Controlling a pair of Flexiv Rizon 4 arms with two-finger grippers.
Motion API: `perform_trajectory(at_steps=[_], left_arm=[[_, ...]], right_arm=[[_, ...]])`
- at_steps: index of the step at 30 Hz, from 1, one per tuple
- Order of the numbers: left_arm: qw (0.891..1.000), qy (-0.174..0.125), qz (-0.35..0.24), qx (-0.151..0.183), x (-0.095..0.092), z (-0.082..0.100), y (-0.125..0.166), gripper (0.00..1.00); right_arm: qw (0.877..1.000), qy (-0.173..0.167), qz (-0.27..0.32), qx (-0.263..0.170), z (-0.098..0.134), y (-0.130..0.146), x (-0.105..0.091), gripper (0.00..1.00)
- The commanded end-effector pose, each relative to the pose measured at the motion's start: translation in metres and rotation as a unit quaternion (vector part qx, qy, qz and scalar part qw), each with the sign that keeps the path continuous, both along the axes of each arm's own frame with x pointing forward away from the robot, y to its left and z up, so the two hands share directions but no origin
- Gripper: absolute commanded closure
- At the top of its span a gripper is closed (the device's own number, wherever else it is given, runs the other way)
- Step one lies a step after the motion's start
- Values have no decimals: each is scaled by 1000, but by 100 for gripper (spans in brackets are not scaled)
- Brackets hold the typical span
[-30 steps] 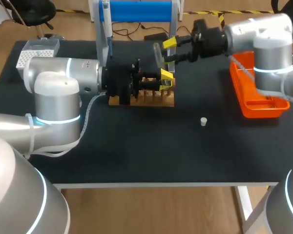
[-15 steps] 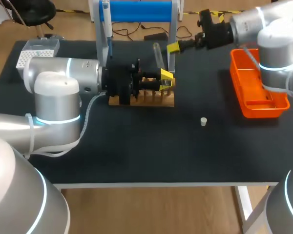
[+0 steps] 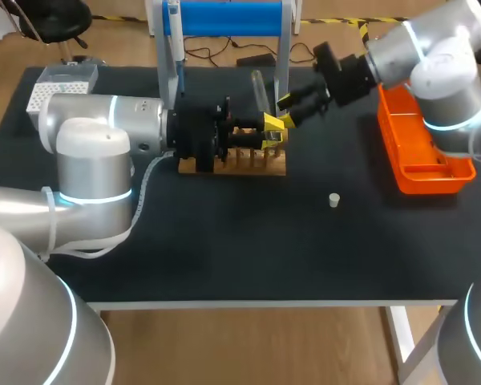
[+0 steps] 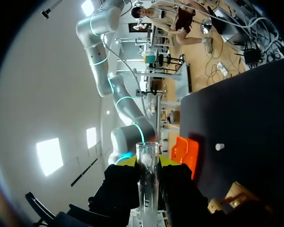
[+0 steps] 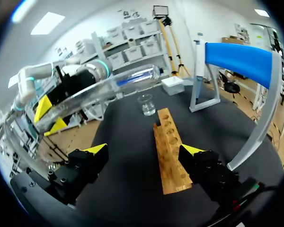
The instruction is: Invert the test tube, pick up the pipette, mount the tip to pipette, aspirate from beaker and dispense into the tube, eject the tip, return the pipette, and cap with the stopper.
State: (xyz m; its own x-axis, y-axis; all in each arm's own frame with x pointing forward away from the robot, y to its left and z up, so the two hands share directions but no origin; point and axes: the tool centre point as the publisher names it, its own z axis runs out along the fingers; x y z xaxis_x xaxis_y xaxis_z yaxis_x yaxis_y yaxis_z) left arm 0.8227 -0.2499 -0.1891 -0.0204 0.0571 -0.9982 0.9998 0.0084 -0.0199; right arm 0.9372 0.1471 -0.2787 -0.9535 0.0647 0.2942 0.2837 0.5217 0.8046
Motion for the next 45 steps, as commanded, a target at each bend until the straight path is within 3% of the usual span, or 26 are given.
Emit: perform_trajectory(at_steps=[1,9,14,27,45], left_arm=[[1000,0,-1,1,1,1,0,100],[1000,0,-1,1,1,1,0,100],[1000,0,-1,1,1,1,0,100],[1000,0,-1,1,1,1,0,100],[1000,0,-1,1,1,1,0,100]], right_arm=[[995,12,101,-10,-9,6,19,0],[994,-13,112,-8,-27,14,35,0],[992,-21,123,0,-33,17,35,0],[986,-108,125,-15,-42,9,27,0],[984,-127,118,-25,-45,7,26,0]])
